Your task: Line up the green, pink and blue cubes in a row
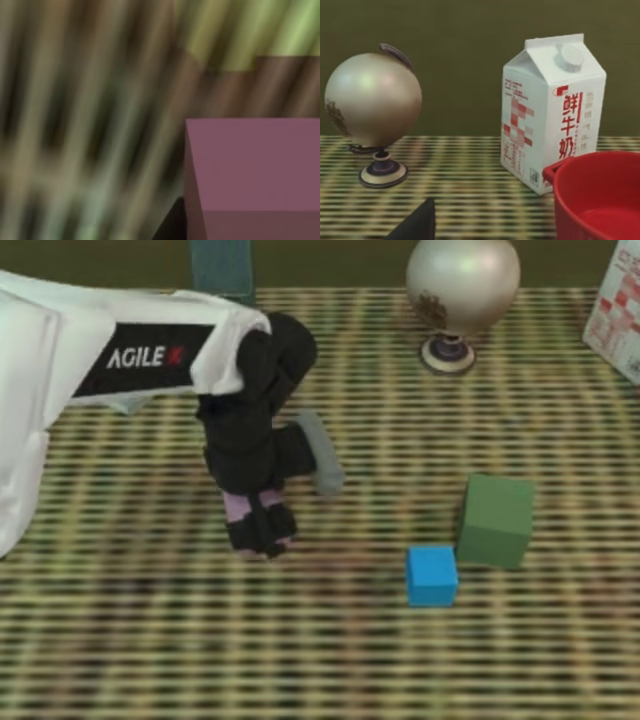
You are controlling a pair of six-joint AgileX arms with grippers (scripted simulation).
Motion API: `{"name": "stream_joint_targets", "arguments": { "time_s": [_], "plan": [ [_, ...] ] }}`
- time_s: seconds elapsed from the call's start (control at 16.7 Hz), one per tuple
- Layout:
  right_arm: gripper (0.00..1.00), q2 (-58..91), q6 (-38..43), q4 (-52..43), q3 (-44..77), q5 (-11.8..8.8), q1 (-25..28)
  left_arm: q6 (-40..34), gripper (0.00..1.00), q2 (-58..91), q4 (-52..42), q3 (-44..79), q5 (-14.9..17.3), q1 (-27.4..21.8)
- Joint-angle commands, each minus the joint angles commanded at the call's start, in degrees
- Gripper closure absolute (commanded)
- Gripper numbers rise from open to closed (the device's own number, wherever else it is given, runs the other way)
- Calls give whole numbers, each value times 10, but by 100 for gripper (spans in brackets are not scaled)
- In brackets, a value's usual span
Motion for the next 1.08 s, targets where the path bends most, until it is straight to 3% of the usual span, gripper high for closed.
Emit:
{"name": "stream_joint_targets", "arguments": {
  "time_s": [0.3, 0.66, 0.84, 1.08],
  "plan": [
    [0, 0, 0, 0, 0, 0, 0, 0, 100, -38, -99, 57, 0, 7],
    [0, 0, 0, 0, 0, 0, 0, 0, 100, -42, -110, 64, -1, 3],
    [0, 0, 0, 0, 0, 0, 0, 1, 100, -36, -125, 86, 0, -37],
    [0, 0, 0, 0, 0, 0, 0, 3, 100, -25, -156, 128, 1, -133]
  ]
}}
